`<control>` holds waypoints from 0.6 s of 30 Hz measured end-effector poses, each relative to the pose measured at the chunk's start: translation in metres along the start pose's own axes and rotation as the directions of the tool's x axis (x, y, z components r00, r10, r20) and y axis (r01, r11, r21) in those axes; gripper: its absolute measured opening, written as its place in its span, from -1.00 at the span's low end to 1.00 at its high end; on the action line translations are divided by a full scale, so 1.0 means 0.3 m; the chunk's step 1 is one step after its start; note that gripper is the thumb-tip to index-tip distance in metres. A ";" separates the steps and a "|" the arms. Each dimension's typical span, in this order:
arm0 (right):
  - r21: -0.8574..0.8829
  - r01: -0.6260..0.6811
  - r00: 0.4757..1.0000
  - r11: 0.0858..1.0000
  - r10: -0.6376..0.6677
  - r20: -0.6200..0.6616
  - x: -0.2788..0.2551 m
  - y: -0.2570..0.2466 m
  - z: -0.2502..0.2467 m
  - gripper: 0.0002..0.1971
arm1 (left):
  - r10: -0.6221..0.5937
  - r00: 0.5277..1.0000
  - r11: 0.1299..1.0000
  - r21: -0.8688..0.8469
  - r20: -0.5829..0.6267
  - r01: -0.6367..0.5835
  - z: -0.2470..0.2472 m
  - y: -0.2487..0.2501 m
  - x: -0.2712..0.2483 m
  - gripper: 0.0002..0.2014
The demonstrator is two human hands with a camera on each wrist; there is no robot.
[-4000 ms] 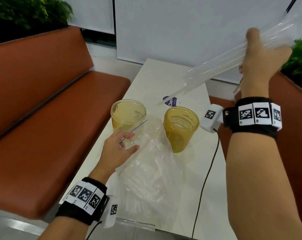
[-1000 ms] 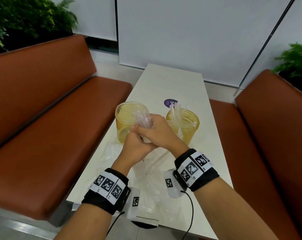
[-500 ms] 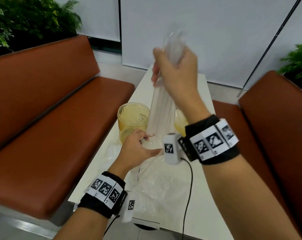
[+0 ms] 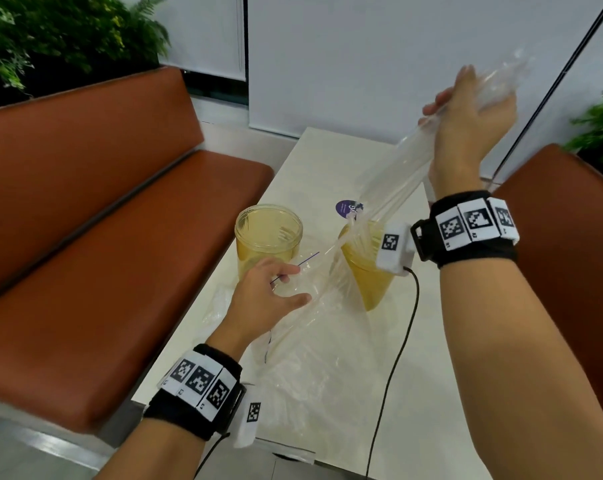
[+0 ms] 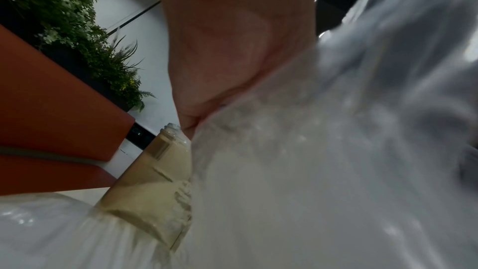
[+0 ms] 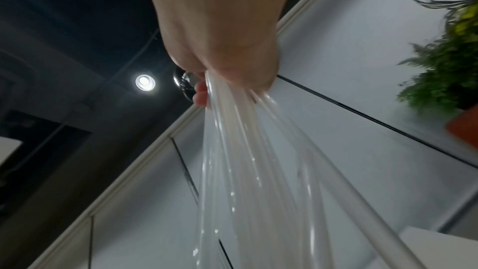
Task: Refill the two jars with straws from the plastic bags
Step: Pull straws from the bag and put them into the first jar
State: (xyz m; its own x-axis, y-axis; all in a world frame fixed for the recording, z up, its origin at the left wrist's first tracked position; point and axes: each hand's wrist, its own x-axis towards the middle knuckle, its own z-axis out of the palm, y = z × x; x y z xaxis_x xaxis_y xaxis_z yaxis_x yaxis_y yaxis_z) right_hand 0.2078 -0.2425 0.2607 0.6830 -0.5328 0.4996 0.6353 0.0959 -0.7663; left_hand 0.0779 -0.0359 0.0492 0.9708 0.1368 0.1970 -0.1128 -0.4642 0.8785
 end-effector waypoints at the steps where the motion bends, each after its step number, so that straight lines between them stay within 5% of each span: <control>1: 0.004 -0.014 1.000 1.000 0.014 -0.021 0.004 0.026 -0.016 -0.89 | -0.005 1.000 1.000 0.009 -0.005 0.005 -0.004 -0.004 0.001 -0.55; 6: 0.086 -0.068 0.988 0.994 0.079 -0.131 0.073 0.061 -0.076 -0.78 | -0.018 0.999 1.000 0.002 -0.030 0.018 -0.021 -0.020 -0.005 -0.57; 18: 0.115 0.092 0.975 0.989 -0.066 -0.213 0.141 0.013 -0.069 -0.91 | -0.035 0.998 0.998 -0.049 -0.060 0.032 -0.013 -0.006 -0.023 -0.67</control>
State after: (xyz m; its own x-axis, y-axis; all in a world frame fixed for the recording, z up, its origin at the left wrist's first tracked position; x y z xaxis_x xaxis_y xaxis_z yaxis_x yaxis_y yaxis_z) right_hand 0.2317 -0.2820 0.2705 0.5475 -0.7047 0.4513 0.7326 0.1431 -0.6654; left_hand 0.0707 -0.0326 0.0481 0.9596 0.2055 0.1922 -0.0921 -0.4159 0.9047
